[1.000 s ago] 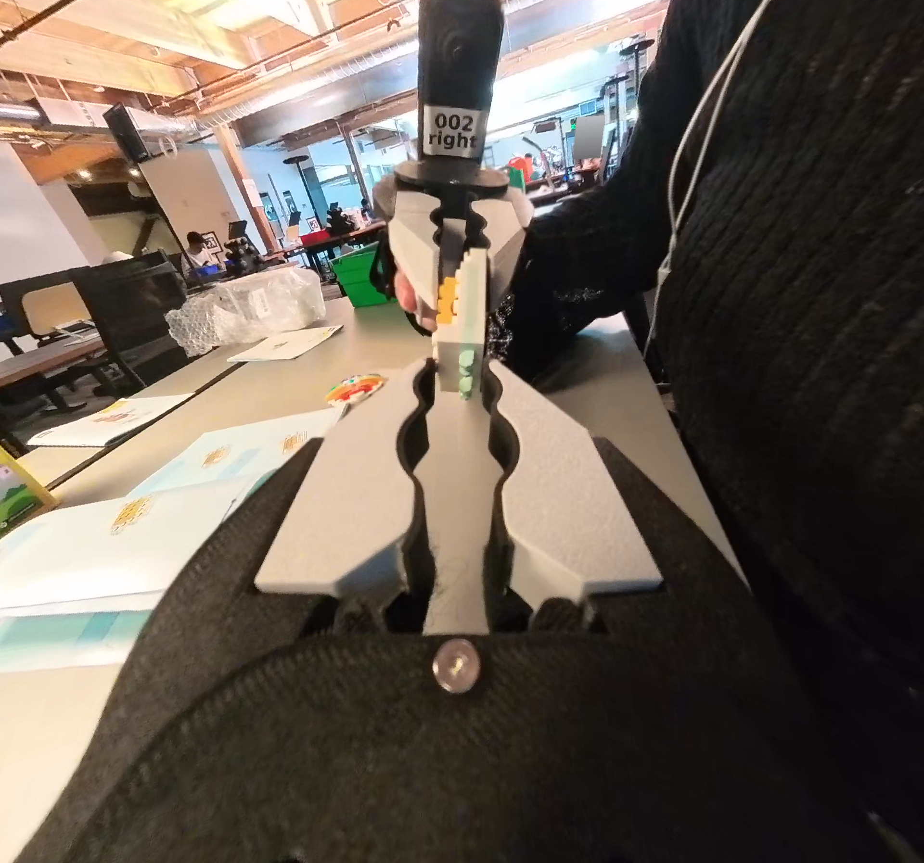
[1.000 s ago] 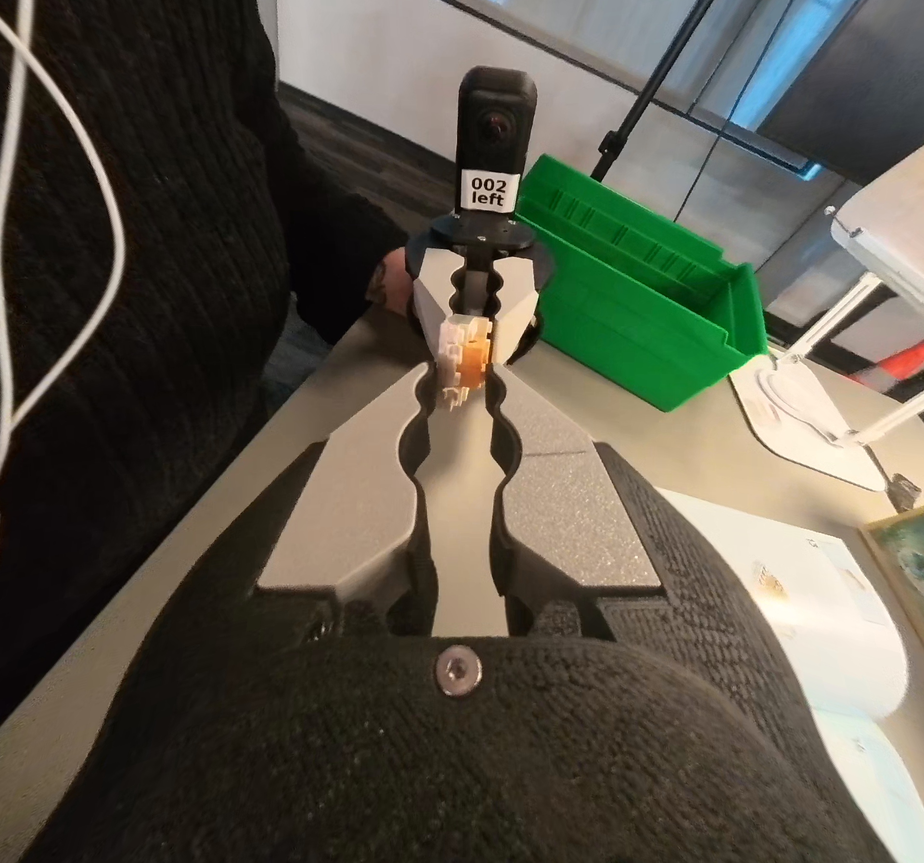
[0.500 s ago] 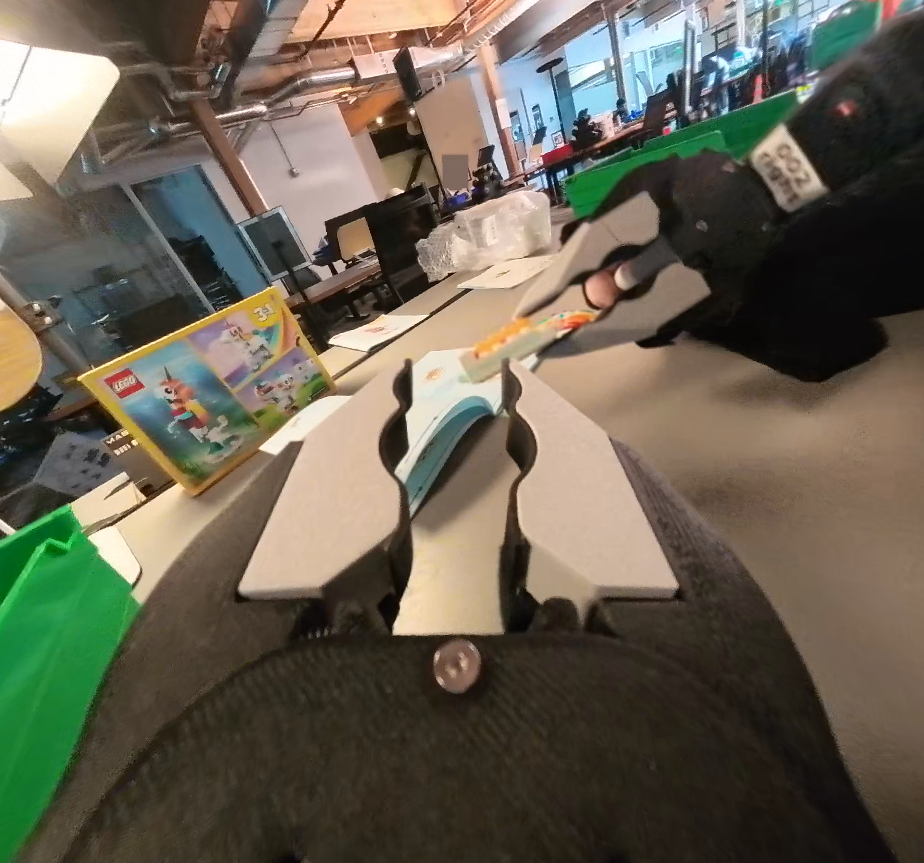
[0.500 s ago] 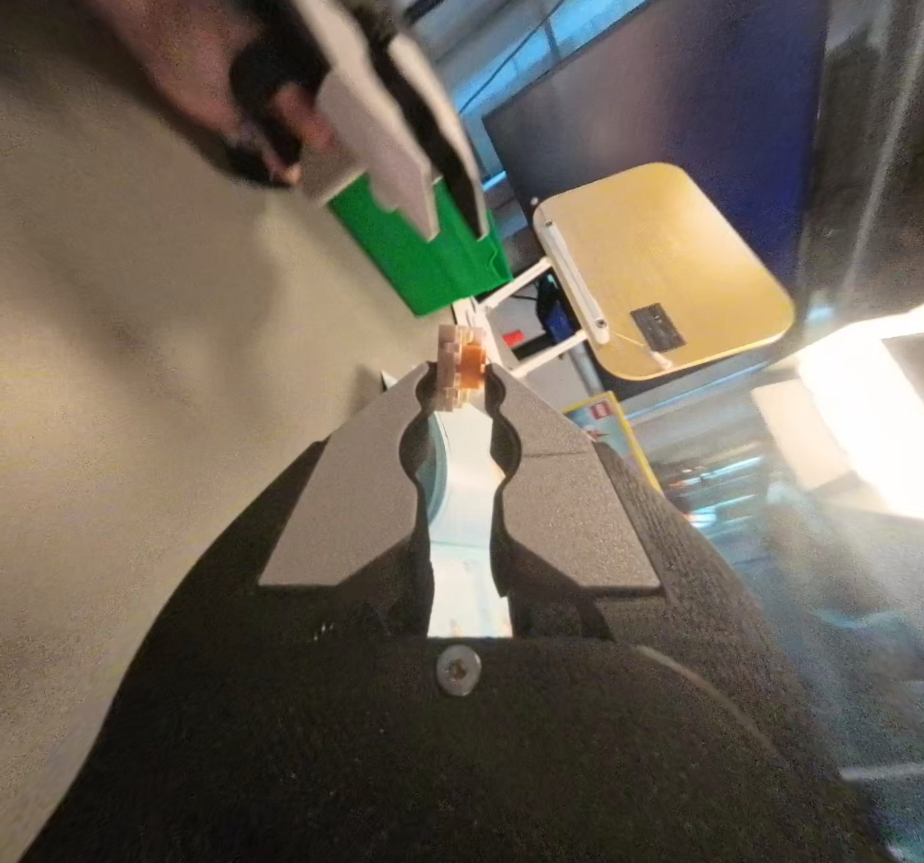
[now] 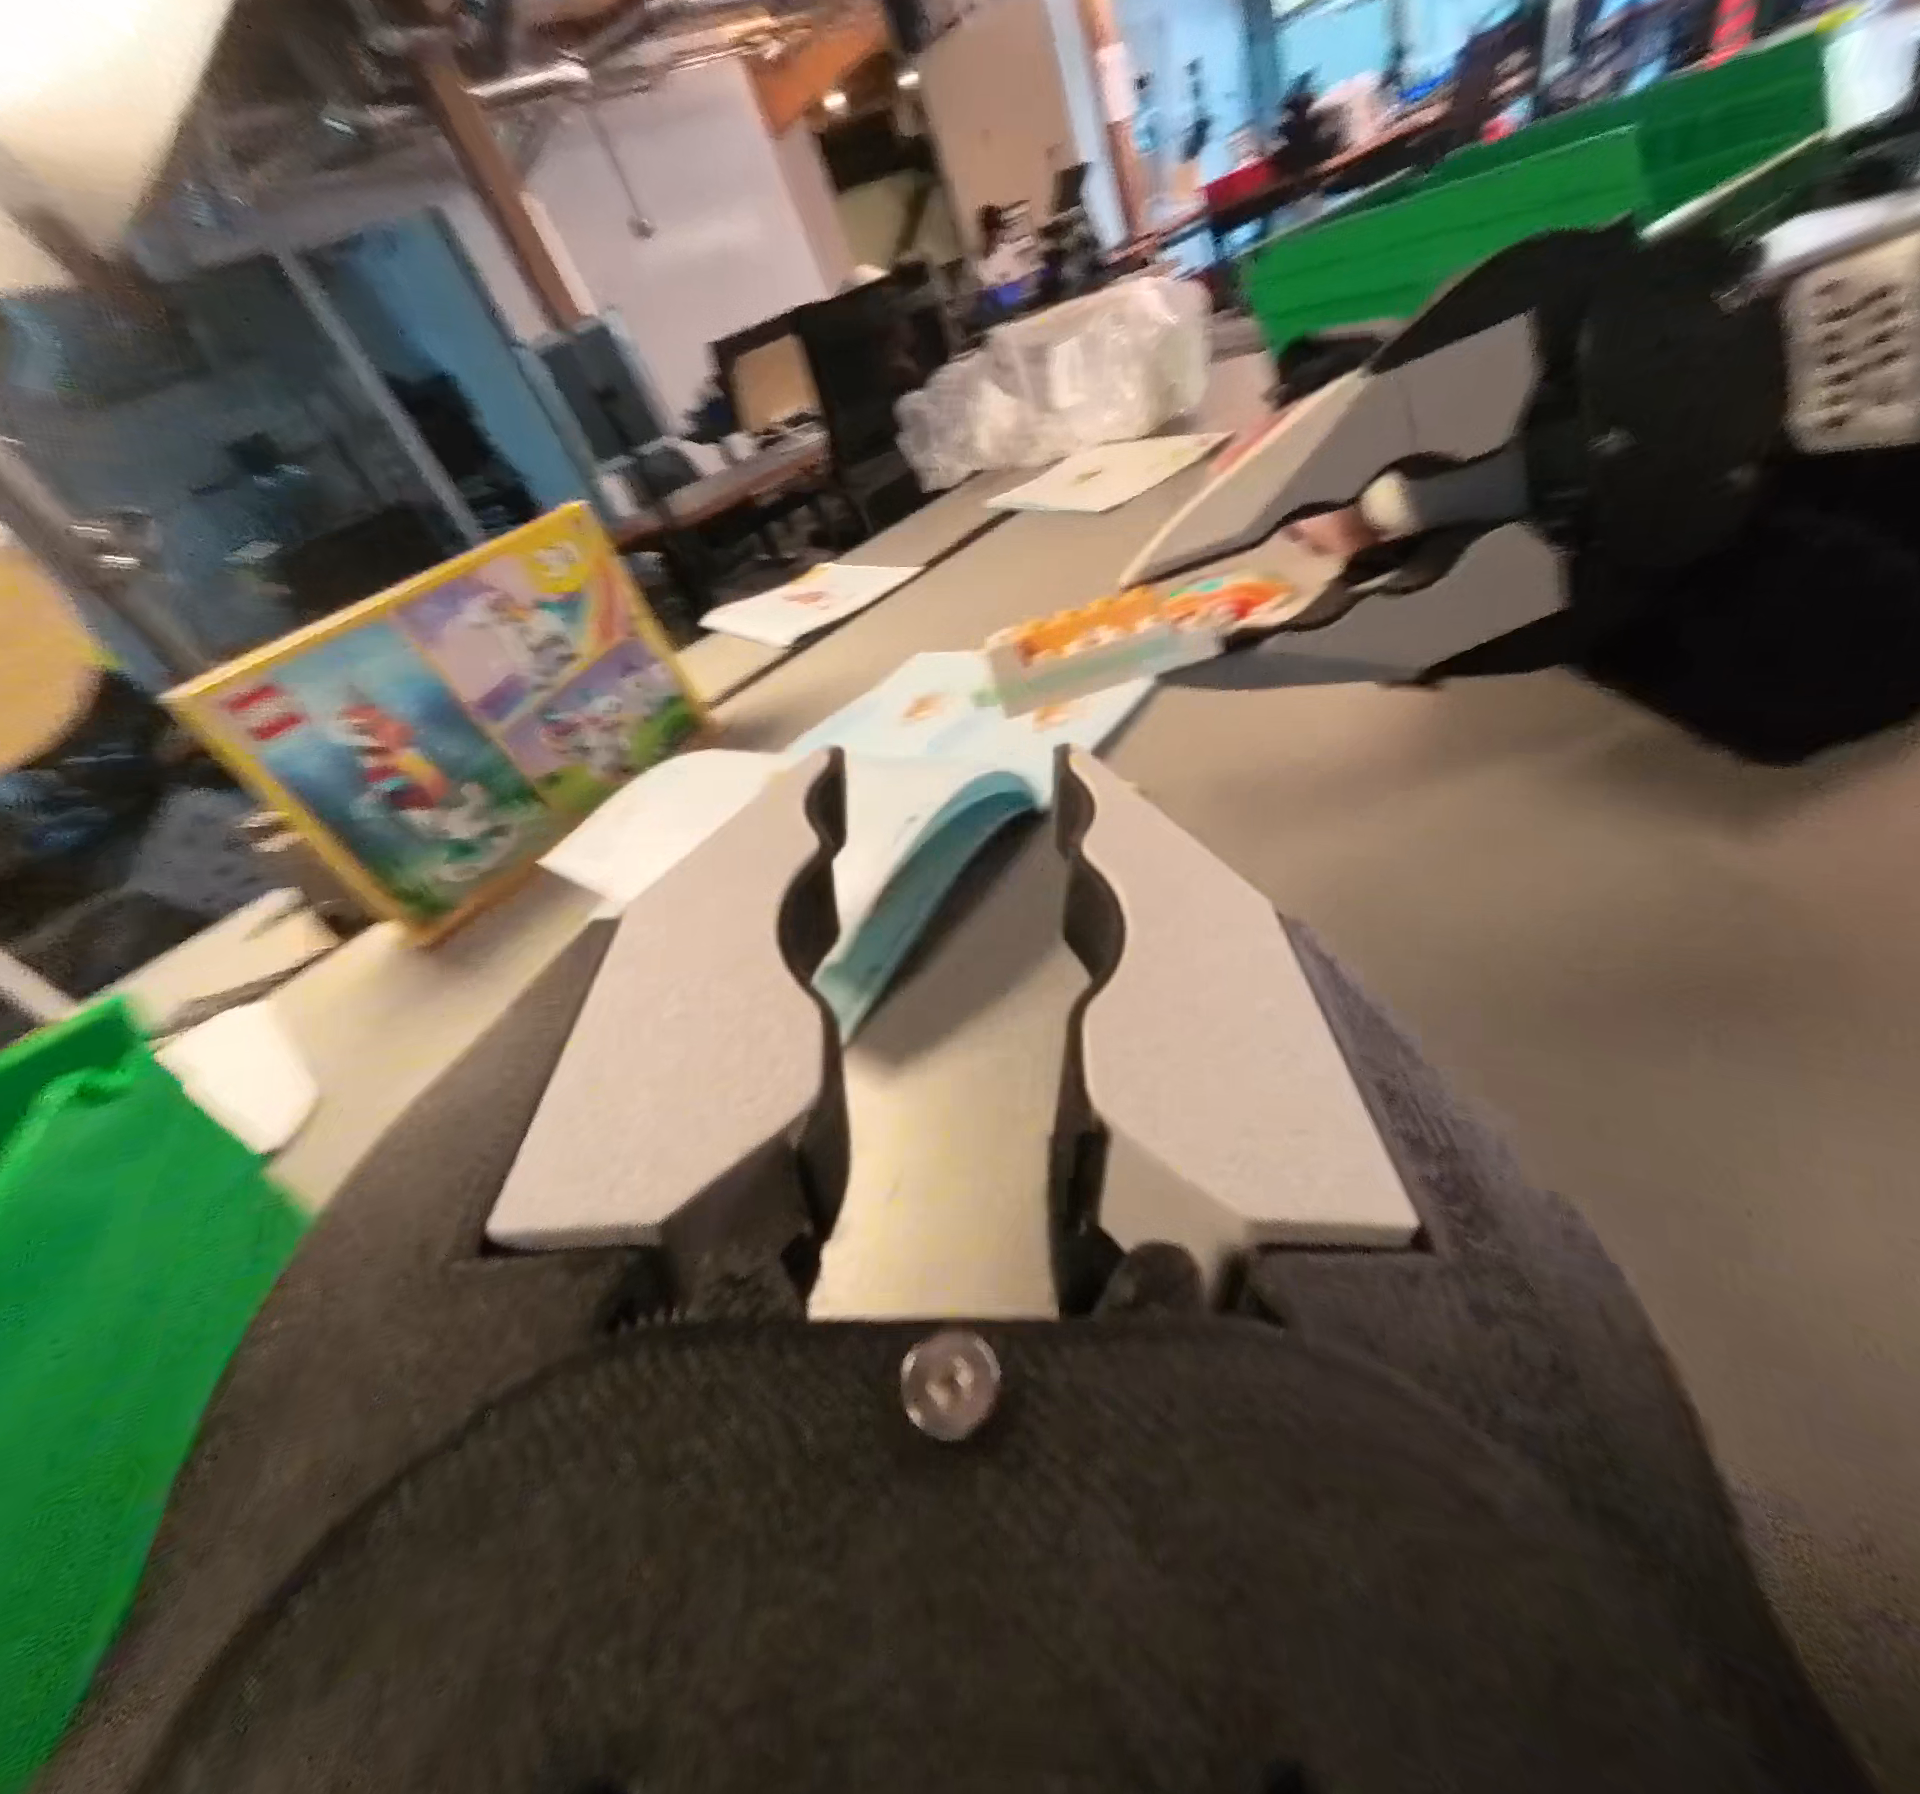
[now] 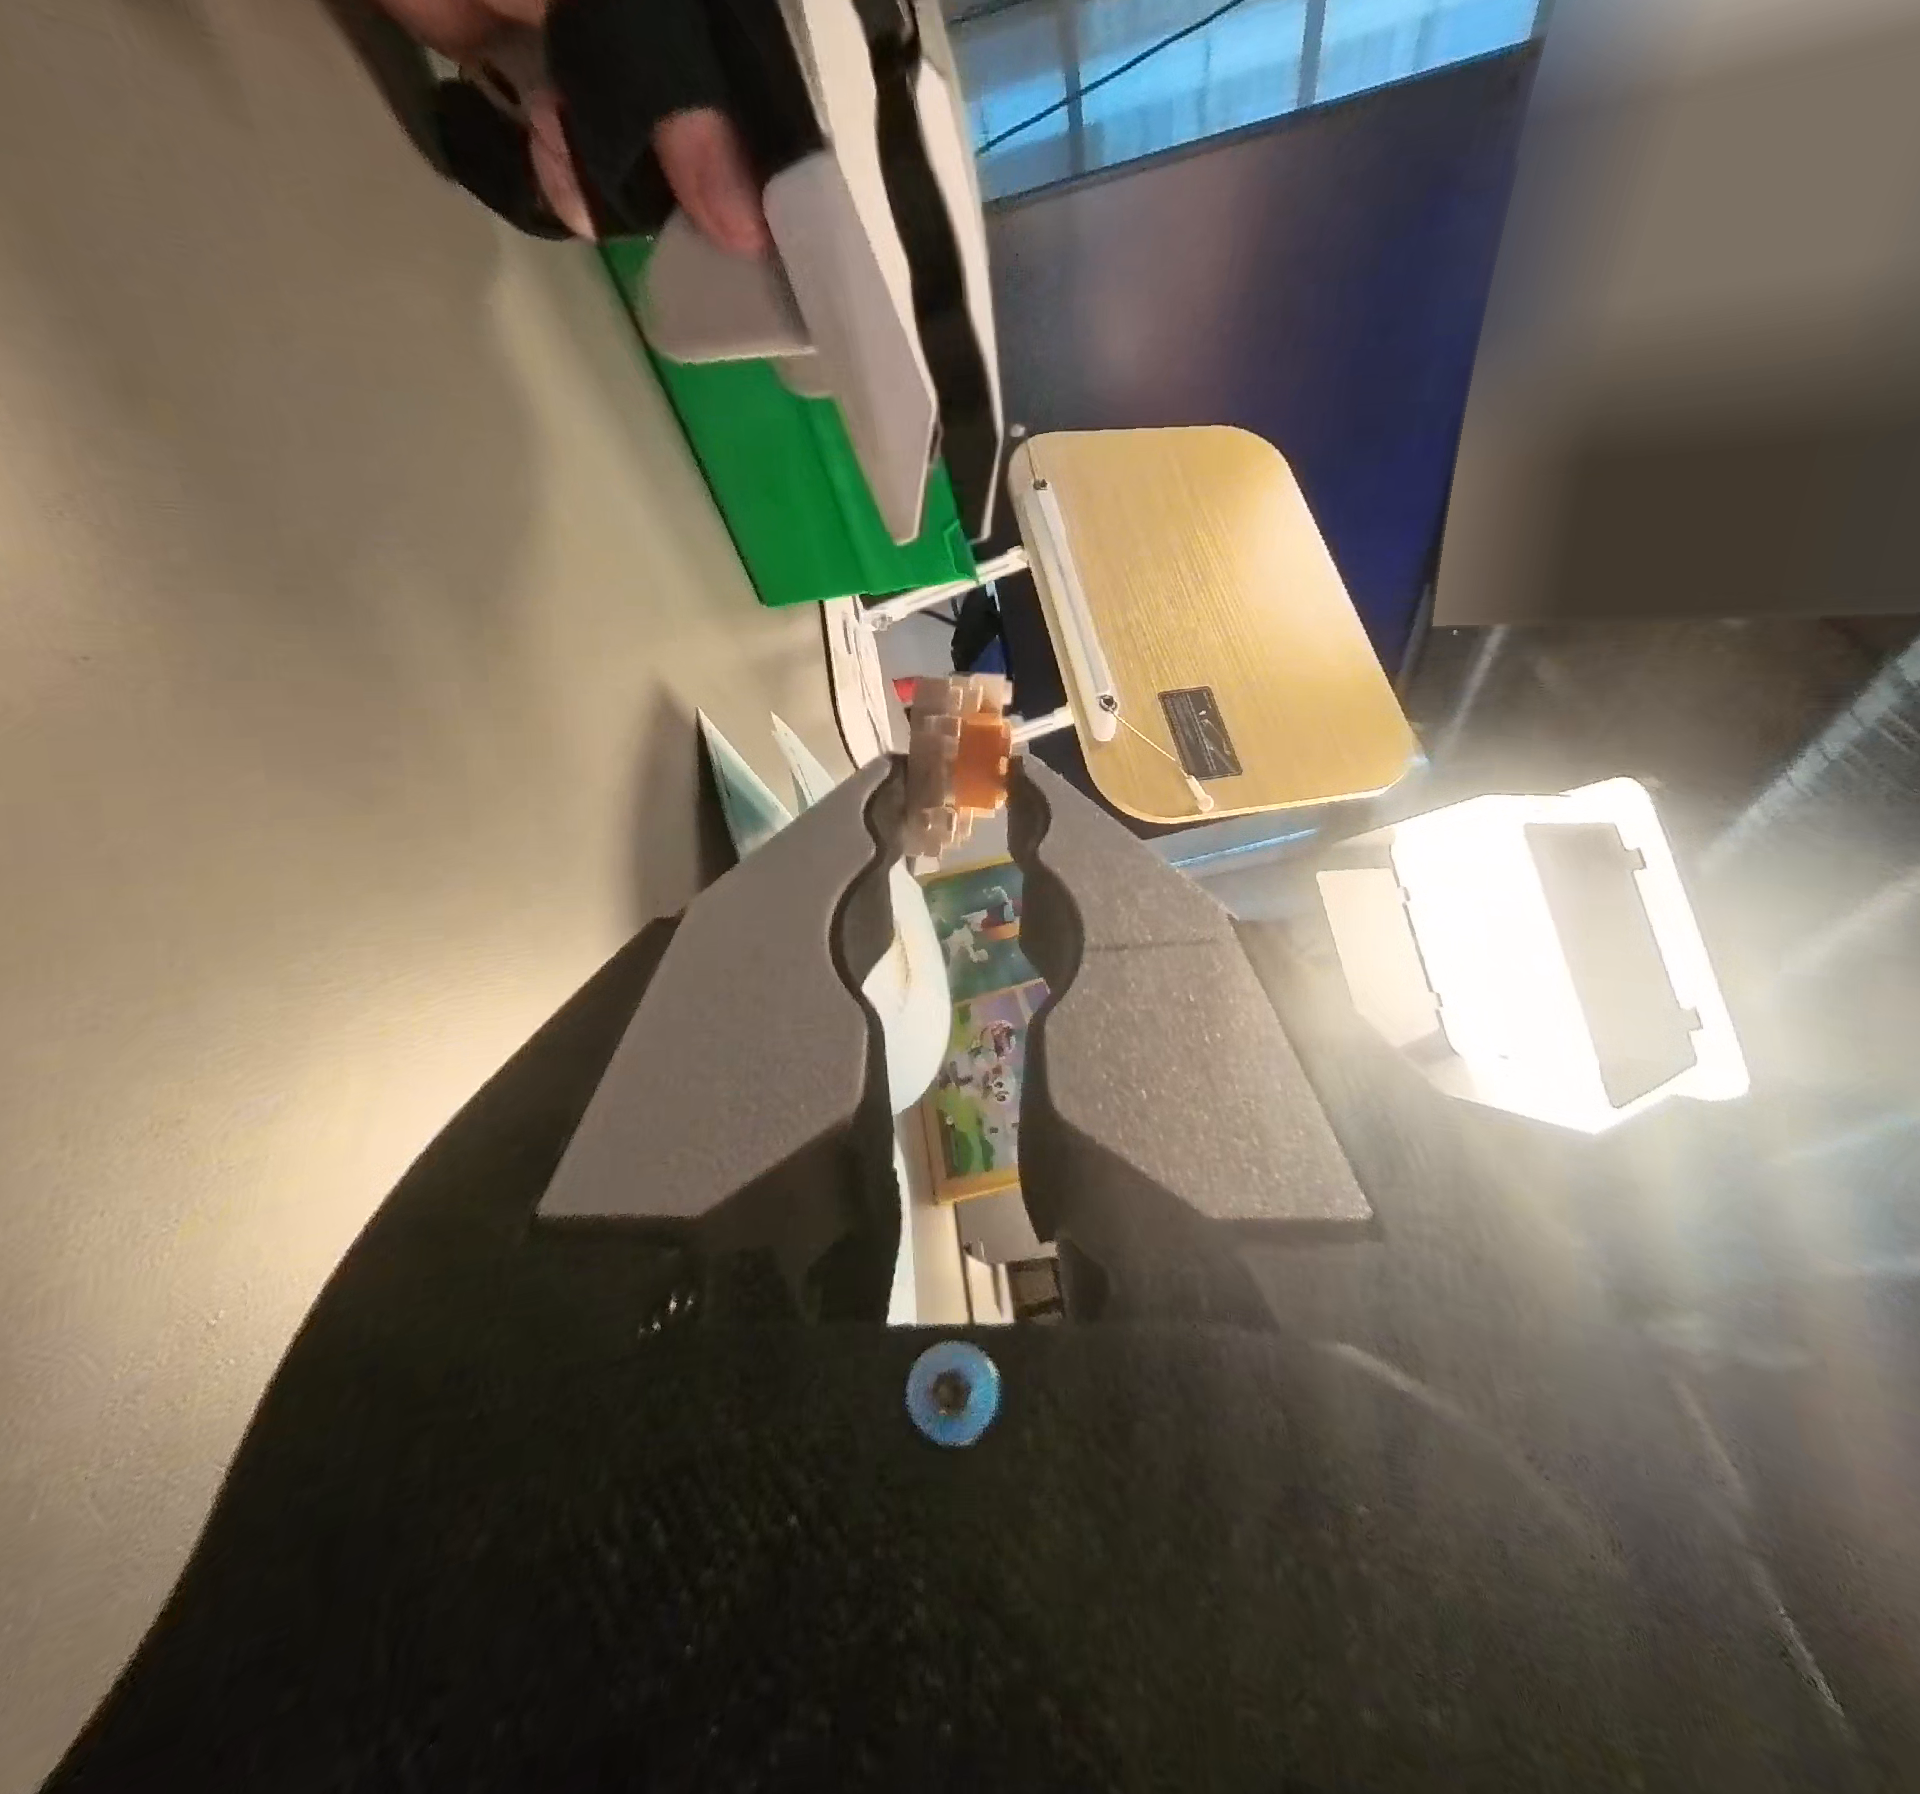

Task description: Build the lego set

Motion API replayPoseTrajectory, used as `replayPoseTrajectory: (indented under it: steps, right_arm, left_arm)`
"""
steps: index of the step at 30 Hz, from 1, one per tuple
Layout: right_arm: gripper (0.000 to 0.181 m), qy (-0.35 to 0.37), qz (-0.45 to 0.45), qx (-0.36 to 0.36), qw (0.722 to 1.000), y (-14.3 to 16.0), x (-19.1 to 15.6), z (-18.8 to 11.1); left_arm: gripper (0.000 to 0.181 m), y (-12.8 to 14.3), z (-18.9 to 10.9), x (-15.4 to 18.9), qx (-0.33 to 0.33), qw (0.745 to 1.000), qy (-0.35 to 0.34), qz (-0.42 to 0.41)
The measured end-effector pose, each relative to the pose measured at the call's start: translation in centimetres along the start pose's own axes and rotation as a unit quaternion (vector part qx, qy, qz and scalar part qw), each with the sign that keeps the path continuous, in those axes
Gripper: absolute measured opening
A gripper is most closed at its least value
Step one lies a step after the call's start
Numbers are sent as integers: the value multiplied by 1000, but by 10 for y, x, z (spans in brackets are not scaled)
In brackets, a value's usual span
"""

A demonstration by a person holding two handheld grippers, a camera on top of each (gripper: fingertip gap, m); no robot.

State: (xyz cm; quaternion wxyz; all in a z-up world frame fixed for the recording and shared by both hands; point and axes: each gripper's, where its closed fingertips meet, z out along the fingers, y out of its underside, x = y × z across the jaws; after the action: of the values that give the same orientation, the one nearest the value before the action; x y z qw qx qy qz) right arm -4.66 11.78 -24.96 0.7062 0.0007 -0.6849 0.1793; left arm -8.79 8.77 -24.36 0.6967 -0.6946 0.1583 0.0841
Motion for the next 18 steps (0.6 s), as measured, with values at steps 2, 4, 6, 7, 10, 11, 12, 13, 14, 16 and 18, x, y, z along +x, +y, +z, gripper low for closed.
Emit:
replayPoseTrajectory:
  steps: [2,4,6,7,10,11,12,13,14,16,18]
  right_arm:
    - [18,0,-1,8,1000,-2,0,-3]
    - [17,2,0,12,1000,-3,1,-4]
    - [17,4,-5,6,1000,-1,1,-3]
    - [18,6,-7,6,1000,-1,2,-3]
    - [16,23,-24,6,999,-3,5,-3]
    - [18,23,-31,7,999,-4,5,-3]
    - [18,21,-37,5,999,-4,3,-3]
    - [18,16,-43,3,999,-4,1,-2]
    - [16,6,-47,3,999,-4,-3,-1]
    - [16,-39,-42,5,998,-5,-18,-1]
    - [17,-88,-33,-2,996,-3,-33,-1]
  left_arm:
    - [45,-10,4,11,22,999,24,-29]
    - [46,-16,8,16,36,999,17,-25]
    - [48,-15,13,19,27,1000,8,-8]
    - [49,-14,14,21,23,1000,12,-3]
    - [55,-14,14,24,24,999,25,-16]
    - [55,-15,13,22,29,999,26,-26]
    - [56,-16,12,21,35,998,26,-35]
    - [56,-17,11,18,40,998,22,-43]
    - [56,-19,9,15,45,998,15,-46]
    - [54,-22,6,7,57,997,-5,-46]
    - [52,-22,3,0,59,997,-29,-46]
